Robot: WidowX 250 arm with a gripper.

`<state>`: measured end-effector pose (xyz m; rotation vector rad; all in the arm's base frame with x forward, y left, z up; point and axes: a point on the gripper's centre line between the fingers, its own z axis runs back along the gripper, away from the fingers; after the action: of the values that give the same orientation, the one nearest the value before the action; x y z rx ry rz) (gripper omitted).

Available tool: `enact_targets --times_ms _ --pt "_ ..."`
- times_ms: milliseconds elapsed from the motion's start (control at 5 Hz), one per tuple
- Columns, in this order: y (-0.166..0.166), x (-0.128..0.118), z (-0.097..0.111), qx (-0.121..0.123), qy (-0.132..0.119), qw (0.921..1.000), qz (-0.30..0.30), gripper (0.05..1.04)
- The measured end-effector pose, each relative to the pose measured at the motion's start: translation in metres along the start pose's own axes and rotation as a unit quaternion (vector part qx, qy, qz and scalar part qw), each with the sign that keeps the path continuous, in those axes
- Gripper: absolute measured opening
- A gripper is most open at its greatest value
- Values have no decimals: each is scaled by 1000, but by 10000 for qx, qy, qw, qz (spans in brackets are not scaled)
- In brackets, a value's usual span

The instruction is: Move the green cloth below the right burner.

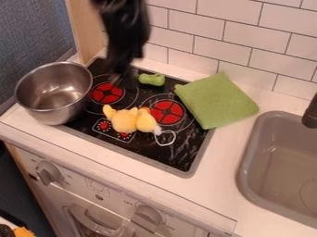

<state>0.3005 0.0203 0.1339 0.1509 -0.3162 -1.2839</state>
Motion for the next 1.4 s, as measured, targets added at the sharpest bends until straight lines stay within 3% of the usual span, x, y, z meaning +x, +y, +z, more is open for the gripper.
enact_targets --times_ms 400,600,1000,1400 --pt "39 30 -17 -69 -208 9996 -150 1000" --pt "35 42 -52 -305 -351 9983 -362 1000" --pt "17 62 -117 -626 -295 9927 -983 1000" --pt "25 65 -142 -583 -164 9938 -933 1001"
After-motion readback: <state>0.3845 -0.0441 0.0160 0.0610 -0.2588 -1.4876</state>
